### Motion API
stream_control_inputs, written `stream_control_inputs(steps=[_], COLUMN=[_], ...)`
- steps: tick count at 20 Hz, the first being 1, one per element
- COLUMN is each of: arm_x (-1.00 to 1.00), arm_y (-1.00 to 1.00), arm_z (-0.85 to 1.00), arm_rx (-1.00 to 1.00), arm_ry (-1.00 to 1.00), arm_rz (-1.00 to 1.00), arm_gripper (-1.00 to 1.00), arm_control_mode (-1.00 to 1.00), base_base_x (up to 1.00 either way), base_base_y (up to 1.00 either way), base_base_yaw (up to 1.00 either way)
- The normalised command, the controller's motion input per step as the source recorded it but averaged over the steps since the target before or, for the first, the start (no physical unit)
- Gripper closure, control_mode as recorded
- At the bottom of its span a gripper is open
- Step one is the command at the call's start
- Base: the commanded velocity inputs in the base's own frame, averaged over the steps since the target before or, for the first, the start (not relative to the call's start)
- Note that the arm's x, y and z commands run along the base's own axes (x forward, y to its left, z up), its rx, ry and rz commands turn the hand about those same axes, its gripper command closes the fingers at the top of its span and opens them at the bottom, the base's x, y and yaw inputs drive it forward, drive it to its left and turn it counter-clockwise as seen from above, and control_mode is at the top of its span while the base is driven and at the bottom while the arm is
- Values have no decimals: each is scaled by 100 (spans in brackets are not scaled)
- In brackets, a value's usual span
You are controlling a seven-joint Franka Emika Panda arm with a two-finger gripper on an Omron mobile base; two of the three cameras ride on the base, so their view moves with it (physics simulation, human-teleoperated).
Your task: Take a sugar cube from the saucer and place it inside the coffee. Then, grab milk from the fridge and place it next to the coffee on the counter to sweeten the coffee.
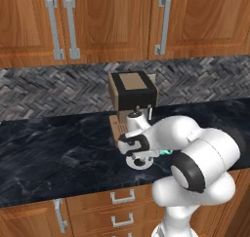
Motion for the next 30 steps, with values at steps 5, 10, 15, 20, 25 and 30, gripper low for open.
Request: stream_control_inputs(steps=[5, 10, 15, 20, 25, 30], arm_x=[-6, 0, -5, -21, -2, 0], arm_y=[0, 0, 0, 0, -17, -42], arm_z=[-11, 0, 0, 12, 55, 92], arm_rx=[0, 0, 0, -1, -2, 0], arm_ry=[-1, 0, -1, -17, -24, -8], arm_rz=[-1, 0, 0, -1, -2, -4], arm_gripper=[-100, 100, 100, 100, 100, 100], arm_control_mode=[-100, -100, -100, -100, -100, -100], base_base_x=[0, 0, 0, 0, 0, 0], base_base_y=[0, 0, 0, 0, 0, 0], base_base_yaw=[0, 0, 0, 0, 0, 0])
